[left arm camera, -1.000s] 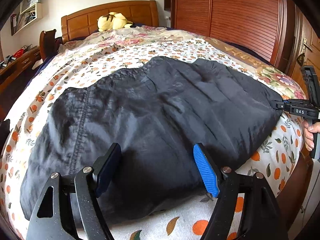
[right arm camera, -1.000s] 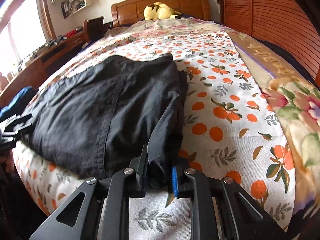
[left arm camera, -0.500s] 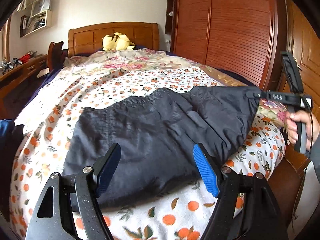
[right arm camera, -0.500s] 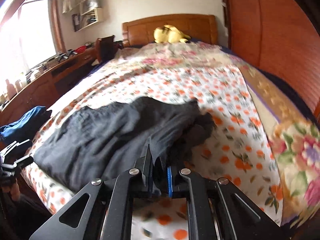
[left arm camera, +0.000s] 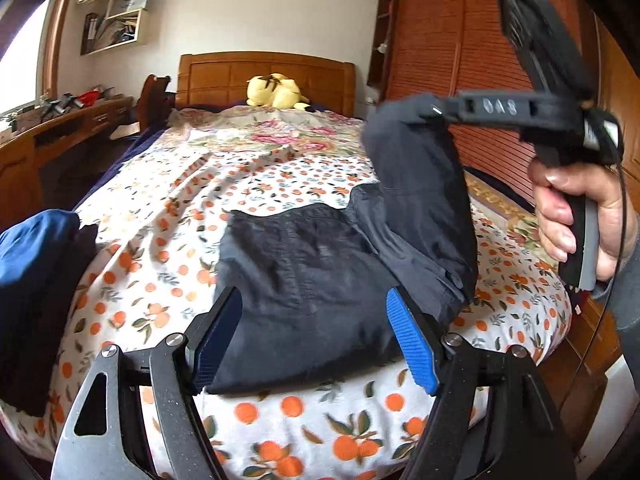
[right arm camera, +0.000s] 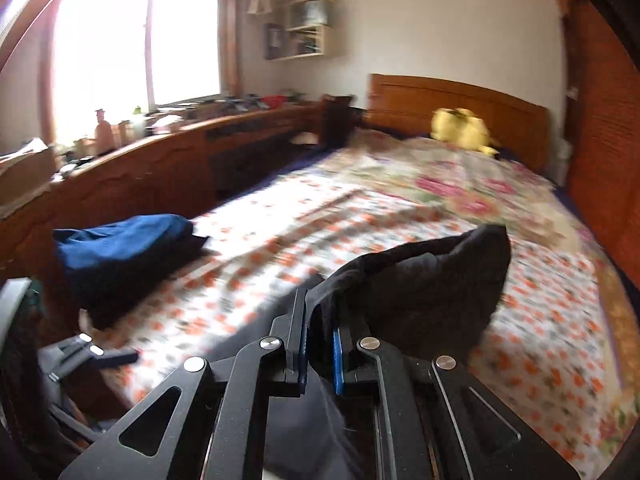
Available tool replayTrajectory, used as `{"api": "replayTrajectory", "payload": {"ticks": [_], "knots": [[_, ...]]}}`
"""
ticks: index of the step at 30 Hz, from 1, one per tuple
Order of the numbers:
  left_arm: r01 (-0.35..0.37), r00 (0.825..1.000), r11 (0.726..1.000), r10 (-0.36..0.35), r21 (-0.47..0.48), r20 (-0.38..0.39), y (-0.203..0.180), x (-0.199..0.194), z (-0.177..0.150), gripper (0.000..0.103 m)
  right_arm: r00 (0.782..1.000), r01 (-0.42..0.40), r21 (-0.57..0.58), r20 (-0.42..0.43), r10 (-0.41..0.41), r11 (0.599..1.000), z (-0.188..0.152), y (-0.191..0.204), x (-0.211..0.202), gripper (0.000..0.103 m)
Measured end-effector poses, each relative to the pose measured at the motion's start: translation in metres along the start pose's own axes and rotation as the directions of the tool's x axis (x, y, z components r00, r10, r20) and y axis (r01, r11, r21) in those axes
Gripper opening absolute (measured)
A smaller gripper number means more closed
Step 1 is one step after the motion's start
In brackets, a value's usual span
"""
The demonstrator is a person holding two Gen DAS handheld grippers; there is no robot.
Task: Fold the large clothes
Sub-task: 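Lift the held edge with the right tool, fold it over, and open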
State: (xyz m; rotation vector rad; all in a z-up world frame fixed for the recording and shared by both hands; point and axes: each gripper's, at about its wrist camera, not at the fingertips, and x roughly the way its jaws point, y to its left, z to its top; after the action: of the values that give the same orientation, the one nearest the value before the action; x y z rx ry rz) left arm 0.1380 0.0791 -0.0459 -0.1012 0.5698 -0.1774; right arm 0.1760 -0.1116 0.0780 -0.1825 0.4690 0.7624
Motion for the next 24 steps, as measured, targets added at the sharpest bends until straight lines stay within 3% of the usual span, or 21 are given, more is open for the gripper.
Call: {"api": "replayTrajectory", "payload": {"ticks": [3, 5, 8, 11, 17, 24], "knots": [[-0.022, 1.0, 1.0, 0.022, -0.014, 0.009, 0.01, -0.005, -0.001, 0.076, 0.997, -0.068, 0.03, -0.037, 0.069, 0.997, 0.002, 0.01, 0.017, 0.01], [-0.018, 1.0, 0.999, 0.018, -0.026, 0.011, 0.016, -0.006, -0.001, 0.076, 0.997, -0.034, 0.021, -0.064, 0.035, 0.999, -0.001, 0.011, 0.024, 0.014], [-0.015, 1.0, 0.999, 0.015, -0.042, 0.005, 0.021, -0.004, -0.003, 0.076, 0.997, -0.046, -0.02, -0.056, 0.045, 0.999, 0.0, 0.014, 0.02, 0.027], [-0.013, 1.0, 0.999, 0.013, -0.038, 0.0, 0.02, -0.001, -0.003, 0.076, 0.999, -0.026, -0.03, -0.031, 0.025, 0.999, 0.005, 0.009, 0.009, 0.05], [-0.004, 1.0, 1.0, 0.004, -0.028, 0.001, 0.015, 0.002, -0.002, 0.076, 0.994, 0.081, -0.087, -0.062, -0.087, 0.993, -0.021, 0.009, -0.001, 0.051], [-0.005, 1.0, 1.0, 0.005, -0.028, -0.002, 0.014, 0.004, -0.002, 0.076, 0.972, 0.134, -0.062, -0.186, -0.144, 0.989, -0.06, -0.022, 0.029, 0.051]]}}
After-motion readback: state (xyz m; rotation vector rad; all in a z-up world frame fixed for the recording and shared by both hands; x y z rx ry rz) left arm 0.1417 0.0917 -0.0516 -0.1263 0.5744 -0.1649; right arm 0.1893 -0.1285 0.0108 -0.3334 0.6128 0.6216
